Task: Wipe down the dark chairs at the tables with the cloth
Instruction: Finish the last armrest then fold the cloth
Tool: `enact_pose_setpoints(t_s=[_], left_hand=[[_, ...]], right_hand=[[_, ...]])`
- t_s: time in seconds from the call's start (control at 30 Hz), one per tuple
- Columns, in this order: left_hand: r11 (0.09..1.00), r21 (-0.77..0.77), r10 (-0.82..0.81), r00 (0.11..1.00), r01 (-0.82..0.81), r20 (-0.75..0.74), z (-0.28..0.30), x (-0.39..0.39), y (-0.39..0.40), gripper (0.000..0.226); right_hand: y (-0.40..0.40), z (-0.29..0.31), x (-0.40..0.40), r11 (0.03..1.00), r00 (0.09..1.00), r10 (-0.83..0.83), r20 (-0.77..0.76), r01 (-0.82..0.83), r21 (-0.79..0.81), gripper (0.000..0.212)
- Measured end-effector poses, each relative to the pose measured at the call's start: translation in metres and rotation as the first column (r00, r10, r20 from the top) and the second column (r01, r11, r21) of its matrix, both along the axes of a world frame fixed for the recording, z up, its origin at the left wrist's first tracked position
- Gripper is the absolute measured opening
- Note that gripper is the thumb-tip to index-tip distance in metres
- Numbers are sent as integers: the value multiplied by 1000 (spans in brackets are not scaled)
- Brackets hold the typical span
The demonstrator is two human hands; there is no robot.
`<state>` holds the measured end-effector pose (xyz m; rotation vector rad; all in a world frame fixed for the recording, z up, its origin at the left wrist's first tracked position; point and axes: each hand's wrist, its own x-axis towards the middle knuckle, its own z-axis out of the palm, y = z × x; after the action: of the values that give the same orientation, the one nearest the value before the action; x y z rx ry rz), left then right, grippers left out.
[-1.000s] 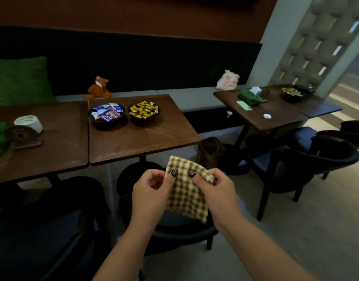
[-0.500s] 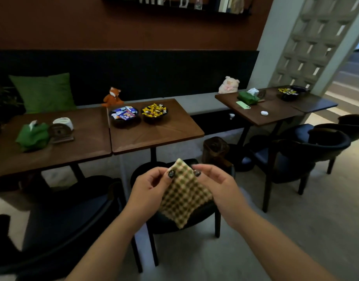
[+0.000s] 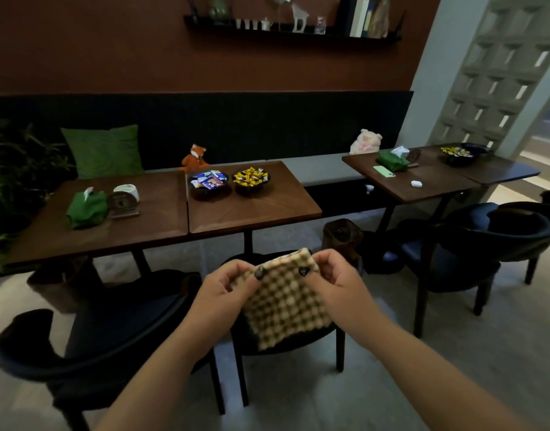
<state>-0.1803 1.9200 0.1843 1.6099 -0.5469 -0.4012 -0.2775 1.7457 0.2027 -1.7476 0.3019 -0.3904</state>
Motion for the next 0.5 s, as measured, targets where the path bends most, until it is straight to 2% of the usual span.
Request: enact_pose_setpoints(t_s=[0.1, 0.17, 0.23, 0.33, 0.43, 0.5], left_hand=[[976, -72, 199, 977, -204, -74, -2, -7, -17, 12], [939, -128, 302, 942, -321, -143, -5, -14, -29, 6], [922, -181, 275, 906, -343, -321, -11, -17, -39, 21], [961, -140, 139, 852, -240, -505, -22, -19, -53, 20], [976, -79, 141, 864, -203, -482, -36, -17, -72, 16], [979, -43, 171, 922, -197, -348, -43, -14, -85, 11]], right_hand=[[2, -6, -3, 1000, 1000, 10, -1, -10, -9, 3], [5, -10, -3, 998, 997, -64, 35, 64, 5, 3], [5, -15, -3, 987, 986, -161, 53, 160, 24, 7], [-2, -24, -5, 969, 969, -244, 37, 242, 52, 9], [-19, -35, -12, 957, 960, -280, -8, 280, 72, 9], [-32, -41, -18, 945, 962, -271, -39, 274, 178, 11]])
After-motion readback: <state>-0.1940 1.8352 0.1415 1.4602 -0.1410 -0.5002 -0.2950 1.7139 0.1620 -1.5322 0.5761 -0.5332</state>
